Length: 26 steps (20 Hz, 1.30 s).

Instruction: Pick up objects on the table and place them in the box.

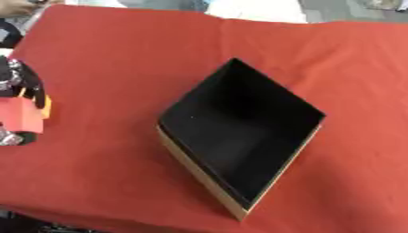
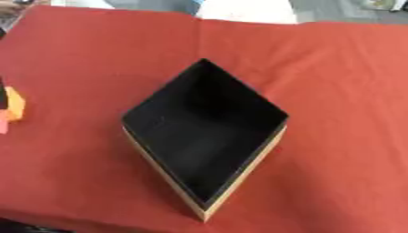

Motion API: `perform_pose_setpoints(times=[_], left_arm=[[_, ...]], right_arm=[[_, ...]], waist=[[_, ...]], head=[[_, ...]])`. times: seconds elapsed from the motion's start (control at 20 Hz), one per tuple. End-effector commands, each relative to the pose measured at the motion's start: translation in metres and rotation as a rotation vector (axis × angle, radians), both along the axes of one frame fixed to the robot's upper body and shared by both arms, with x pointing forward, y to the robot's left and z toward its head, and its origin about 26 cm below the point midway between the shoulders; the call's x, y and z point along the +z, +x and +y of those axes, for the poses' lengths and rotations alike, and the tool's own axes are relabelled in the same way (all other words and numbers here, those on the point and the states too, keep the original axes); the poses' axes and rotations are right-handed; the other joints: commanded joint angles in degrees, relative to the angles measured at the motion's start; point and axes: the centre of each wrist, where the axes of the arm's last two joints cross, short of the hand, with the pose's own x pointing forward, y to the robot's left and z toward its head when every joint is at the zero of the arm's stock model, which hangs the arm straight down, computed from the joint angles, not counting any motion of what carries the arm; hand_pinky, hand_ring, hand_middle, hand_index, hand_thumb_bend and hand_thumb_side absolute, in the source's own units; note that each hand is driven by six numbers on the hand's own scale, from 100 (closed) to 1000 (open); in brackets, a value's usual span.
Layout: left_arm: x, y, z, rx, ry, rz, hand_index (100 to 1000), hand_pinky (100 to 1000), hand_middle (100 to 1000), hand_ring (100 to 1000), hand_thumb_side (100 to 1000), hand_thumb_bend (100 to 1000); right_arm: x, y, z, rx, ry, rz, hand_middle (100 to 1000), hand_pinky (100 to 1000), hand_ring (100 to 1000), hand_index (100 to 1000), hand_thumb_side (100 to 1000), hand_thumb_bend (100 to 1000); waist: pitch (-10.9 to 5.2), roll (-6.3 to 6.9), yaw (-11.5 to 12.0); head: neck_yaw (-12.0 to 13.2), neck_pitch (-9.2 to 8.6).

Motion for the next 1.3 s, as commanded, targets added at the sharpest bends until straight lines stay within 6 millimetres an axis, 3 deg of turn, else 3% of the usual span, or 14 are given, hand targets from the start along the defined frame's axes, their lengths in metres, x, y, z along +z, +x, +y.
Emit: perform_pose_setpoints(times=[0.05, 0.55, 0.85, 1.3], left_arm=[[0.024, -0.005, -0.016, -0.081, 0.015, -0.043, 597, 154, 439, 391, 100, 429], [0.065, 0.004, -0.108, -0.395, -0.118, -0.175, 600, 121, 426, 368, 100, 345], [0.07, 0.008, -0.164, -0.544, -0.149, -0.215, 599, 113, 424, 364, 100, 331], [0.069, 0.004, -0.225, -0.676, -0.147, -0.261, 598, 115, 421, 366, 100, 345]], right_arm=[[0.007, -0.003, 0.0, 0.003, -0.016, -0.03, 651, 818, 705, 813, 680, 100], [0.006, -0.003, 0.002, 0.014, -0.02, -0.022, 651, 818, 705, 814, 681, 100], [0.005, -0.003, 0.002, 0.018, -0.016, -0.018, 650, 818, 705, 814, 680, 100], [0.005, -0.003, 0.002, 0.023, -0.017, -0.016, 648, 818, 704, 814, 680, 100]], waist=[[-1.29, 0.44, 0.21], [-1.76, 0.59, -0.06], [-1.61, 0.59, -0.53], [-1.27, 0.87, -0.27]], head=[[0.2, 0.29], [-2.12, 0.29], [-2.37, 0.29], [-5.41, 0.29]])
